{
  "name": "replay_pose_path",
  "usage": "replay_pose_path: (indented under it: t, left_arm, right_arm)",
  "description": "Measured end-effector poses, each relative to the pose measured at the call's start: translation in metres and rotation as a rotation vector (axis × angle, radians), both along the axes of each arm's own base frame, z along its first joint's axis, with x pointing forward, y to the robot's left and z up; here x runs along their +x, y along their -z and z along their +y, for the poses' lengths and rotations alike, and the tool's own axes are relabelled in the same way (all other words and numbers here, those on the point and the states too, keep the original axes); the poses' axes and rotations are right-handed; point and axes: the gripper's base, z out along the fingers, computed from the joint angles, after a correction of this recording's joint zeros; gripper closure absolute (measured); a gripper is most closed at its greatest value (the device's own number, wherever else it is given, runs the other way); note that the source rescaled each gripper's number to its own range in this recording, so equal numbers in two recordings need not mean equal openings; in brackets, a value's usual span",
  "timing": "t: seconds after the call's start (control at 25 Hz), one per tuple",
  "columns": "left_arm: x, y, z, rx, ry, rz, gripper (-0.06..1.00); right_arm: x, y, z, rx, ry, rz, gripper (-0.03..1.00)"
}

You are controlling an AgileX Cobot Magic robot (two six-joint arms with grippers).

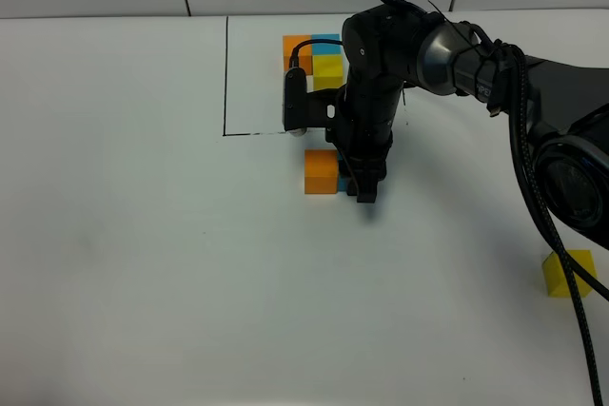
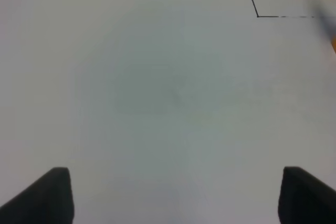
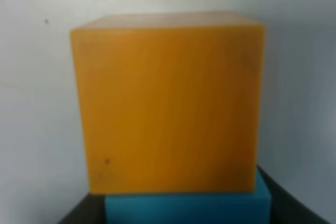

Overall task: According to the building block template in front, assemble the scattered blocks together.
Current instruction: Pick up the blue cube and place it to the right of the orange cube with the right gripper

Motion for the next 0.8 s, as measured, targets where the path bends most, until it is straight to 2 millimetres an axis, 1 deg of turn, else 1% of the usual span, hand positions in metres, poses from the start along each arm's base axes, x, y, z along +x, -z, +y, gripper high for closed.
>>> replay_pose_path:
  t: [0.68,0.72,0.76,0.8]
  left_arm:
    - [0.0000,0.0000,0.0000,0.000,0.000,0.000,0.14]
    - [0.0000,0.0000,0.0000,0.000,0.000,0.000,0.14]
    - [0.0000,0.0000,0.0000,0.000,0.000,0.000,0.14]
    - [0.0000,0.0000,0.0000,0.000,0.000,0.000,0.14]
  right_arm:
    - [-0.0002,0.0000,0.0000,0.000,-0.001,0.002,0.97]
    - [-0.0002,0.0000,0.0000,0.000,-0.001,0.002,0.96]
    - [-0.0002,0.0000,0.0000,0.000,-0.001,0.002,0.93]
    - [-0.0003,-0.0002,0.0002,0.001,-0.001,0.004,0.86]
